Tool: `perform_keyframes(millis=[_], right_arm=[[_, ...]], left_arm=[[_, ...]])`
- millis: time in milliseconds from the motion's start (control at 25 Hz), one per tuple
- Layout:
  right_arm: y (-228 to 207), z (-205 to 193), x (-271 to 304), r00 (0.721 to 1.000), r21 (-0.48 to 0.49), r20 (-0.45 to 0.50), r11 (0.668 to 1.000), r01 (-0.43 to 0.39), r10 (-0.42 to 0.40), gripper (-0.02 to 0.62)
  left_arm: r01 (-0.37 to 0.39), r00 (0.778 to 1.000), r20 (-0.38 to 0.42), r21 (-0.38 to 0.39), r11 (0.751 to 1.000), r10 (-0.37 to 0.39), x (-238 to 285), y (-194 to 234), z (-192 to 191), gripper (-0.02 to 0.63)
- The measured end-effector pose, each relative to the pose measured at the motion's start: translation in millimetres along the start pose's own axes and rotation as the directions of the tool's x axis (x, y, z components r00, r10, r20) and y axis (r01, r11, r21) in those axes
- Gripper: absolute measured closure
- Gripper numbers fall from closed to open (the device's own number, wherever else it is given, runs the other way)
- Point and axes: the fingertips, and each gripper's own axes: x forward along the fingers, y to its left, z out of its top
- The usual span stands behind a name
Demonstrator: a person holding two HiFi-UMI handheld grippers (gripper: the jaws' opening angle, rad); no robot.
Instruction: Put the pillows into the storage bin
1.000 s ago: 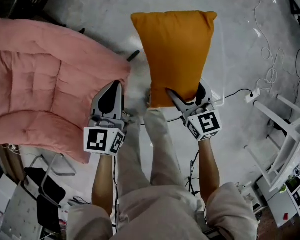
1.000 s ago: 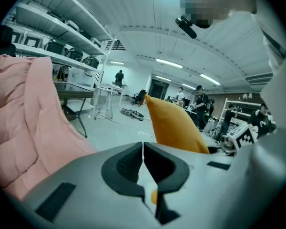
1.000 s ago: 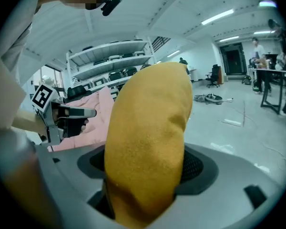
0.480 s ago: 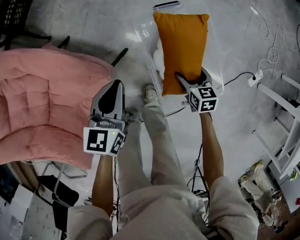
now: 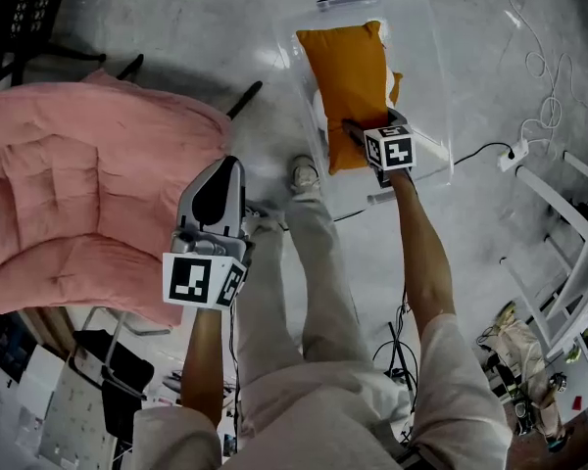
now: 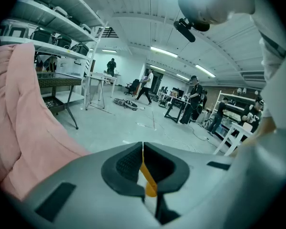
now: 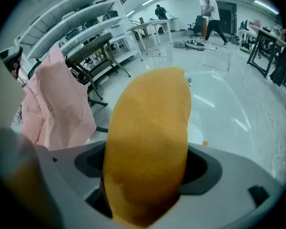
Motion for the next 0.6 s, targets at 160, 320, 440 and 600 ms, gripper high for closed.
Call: perform_keyframes(millis=[160, 320, 440, 600], right_arm=[[-2.4, 6.1, 27.3, 1.000, 0.046, -0.007, 0.999, -0.005, 0.005, 0.057], [2.5, 20.3, 20.7, 0.998, 0.100, 0.061, 0.995, -0.010, 0.004, 0.057], [15.4, 30.7, 3.5, 0.992, 0.070, 0.125, 0.997, -0.016, 0.008, 0.071], [34.8, 47.5, -29.3, 0.974, 0.029, 0.225, 1.000, -0.008, 0.001, 0.123]], left_arm=[[-0.013, 1.000, -0.006, -0.005, 1.000, 0.013, -5.2, 7.9, -6.8, 0.591], [-0.022, 1.000, -0.008, -0.009, 1.000, 0.022, -11.2, 12.9, -8.6, 0.591], [-0.022, 1.000, 0.000, -0.009, 1.000, 0.022, -14.5, 15.4, -4.2, 0.591], [-0.020, 1.000, 0.018, -0.002, 1.000, 0.020, -19.0, 15.9, 4.5, 0.591]])
